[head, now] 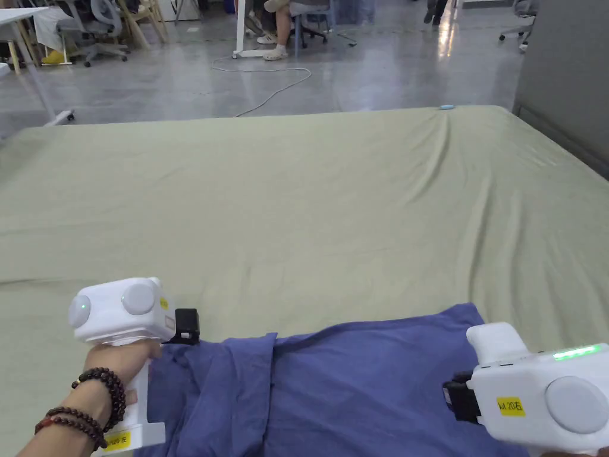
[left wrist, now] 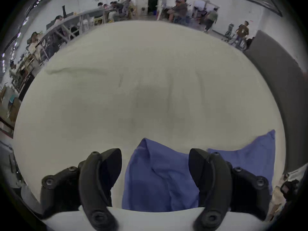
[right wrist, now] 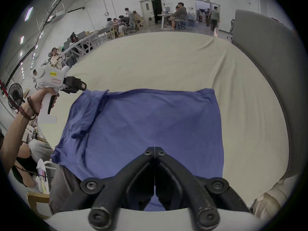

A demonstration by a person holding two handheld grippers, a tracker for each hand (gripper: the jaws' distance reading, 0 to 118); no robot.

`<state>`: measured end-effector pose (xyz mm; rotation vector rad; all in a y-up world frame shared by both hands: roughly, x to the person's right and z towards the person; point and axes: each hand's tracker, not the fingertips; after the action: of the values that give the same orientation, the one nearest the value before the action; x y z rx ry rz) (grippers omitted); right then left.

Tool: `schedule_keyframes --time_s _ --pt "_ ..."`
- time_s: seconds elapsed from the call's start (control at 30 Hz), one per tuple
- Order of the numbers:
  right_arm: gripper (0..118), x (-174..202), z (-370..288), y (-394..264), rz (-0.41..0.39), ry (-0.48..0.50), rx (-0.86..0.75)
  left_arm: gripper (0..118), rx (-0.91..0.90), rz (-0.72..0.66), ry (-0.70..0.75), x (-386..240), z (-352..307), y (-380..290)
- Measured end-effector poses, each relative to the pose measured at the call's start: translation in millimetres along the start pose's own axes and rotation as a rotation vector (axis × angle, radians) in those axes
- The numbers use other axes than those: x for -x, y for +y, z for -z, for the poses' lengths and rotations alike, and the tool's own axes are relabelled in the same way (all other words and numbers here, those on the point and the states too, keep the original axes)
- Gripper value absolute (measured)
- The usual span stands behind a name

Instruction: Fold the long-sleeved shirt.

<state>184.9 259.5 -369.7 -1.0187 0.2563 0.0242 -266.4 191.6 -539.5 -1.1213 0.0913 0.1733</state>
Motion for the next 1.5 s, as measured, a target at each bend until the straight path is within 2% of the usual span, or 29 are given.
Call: schedule_keyframes --time_s 0.07,0.13,0.17,0.23,0.27,0.3,0.37,0.4,0.47,0.5,0.57,0.6,0.67,0.73,0.77,0.83,0.93,0.97,1.0,1.03,1.2,1.3,1.5 --pt "0 -6.4 7.8 1.9 0.009 -0.017 0.018 85 0.043 -0.030 -0.012 0.7 11.7 -4.6" --pt "0 -12.9 13.9 7.7 0.021 -0.024 0.026 76 0.073 -0.049 -0.010 -2.9 18.6 -11.9" --pt "0 -16.8 17.3 12.3 0.026 -0.026 0.027 66 0.031 0.013 0.033 -9.8 12.8 -15.3" --pt "0 -25.8 24.8 28.0 0.039 -0.039 0.024 5 0.006 0.130 0.051 -18.3 1.9 -20.1" --pt "0 -31.2 30.0 39.5 0.048 -0.061 0.015 1 -0.010 0.120 -0.003 -20.6 -4.0 -22.0" --pt "0 -35.3 36.0 52.4 0.048 -0.115 0.002 1 -0.001 0.074 -0.093 -19.7 -9.1 -21.7" --pt "0 -42.2 50.6 78.9 0.026 -0.189 -0.010 1 0.002 0.073 -0.083 -23.7 -16.7 -22.2" --pt "14 -47.6 59.3 93.3 0.019 -0.181 -0.014 1 -0.017 0.117 -0.089 -27.4 -20.8 -23.1" --pt "68 -64.2 76.2 122.3 0.038 -0.185 -0.009 1 -0.030 0.135 -0.072 -26.0 -26.7 -23.4" --pt "68 -74.5 87.6 137.1 0.065 -0.187 0.023 1 -0.027 0.130 -0.073 -24.5 -29.0 -23.3" --pt "92 -92.0 113.2 157.8 0.081 -0.210 0.086 1 -0.028 0.118 -0.085 -20.6 -33.0 -23.4" --pt "96 -98.7 124.2 165.1 0.080 -0.233 0.108 1 -0.026 0.114 -0.086 -16.2 -33.4 -21.8" --pt "94 -109.3 149.1 173.1 0.061 -0.280 0.208 1 -0.028 0.108 -0.084 -12.3 -36.5 -23.4" --pt "83 -114.2 164.7 173.5 0.044 -0.286 0.268 1 -0.029 0.101 -0.087 -7.4 -36.3 -24.5" --pt "73 -114.9 170.0 172.3 0.040 -0.282 0.270 1 -0.029 0.096 -0.092 -5.9 -35.9 -25.6" --pt "45 -112.9 179.1 165.8 0.030 -0.285 0.284 1 -0.031 0.081 -0.094 -5.0 -34.9 -27.1" --pt "32 -106.7 183.2 155.9 0.030 -0.293 0.288 1 -0.033 0.072 -0.104 -6.3 -34.2 -26.1" --pt "20 -105.2 180.5 156.1 0.042 -0.286 0.287 1 -0.033 0.077 -0.102 -7.9 -34.4 -25.8" --pt "0 -102.6 176.6 156.1 0.057 -0.288 0.276 1 -0.032 0.083 -0.100 -8.8 -35.6 -25.9" --pt "0 -100.4 173.4 155.3 0.055 -0.308 0.272 1 -0.036 0.087 -0.099 -9.7 -37.8 -26.6" --pt "0 -101.3 131.8 147.3 0.062 -0.254 0.198 1 -0.069 0.099 -0.139 -9.7 -67.3 -31.7" --pt "0 -100.3 82.4 135.9 0.082 -0.187 0.119 1 -0.091 0.103 -0.157 -4.9 -99.7 -39.3" --pt "0 -94.0 -23.6 83.9 0.034 -0.152 -0.007 1 -0.152 0.147 -0.172 6.2 -176.4 -82.6"
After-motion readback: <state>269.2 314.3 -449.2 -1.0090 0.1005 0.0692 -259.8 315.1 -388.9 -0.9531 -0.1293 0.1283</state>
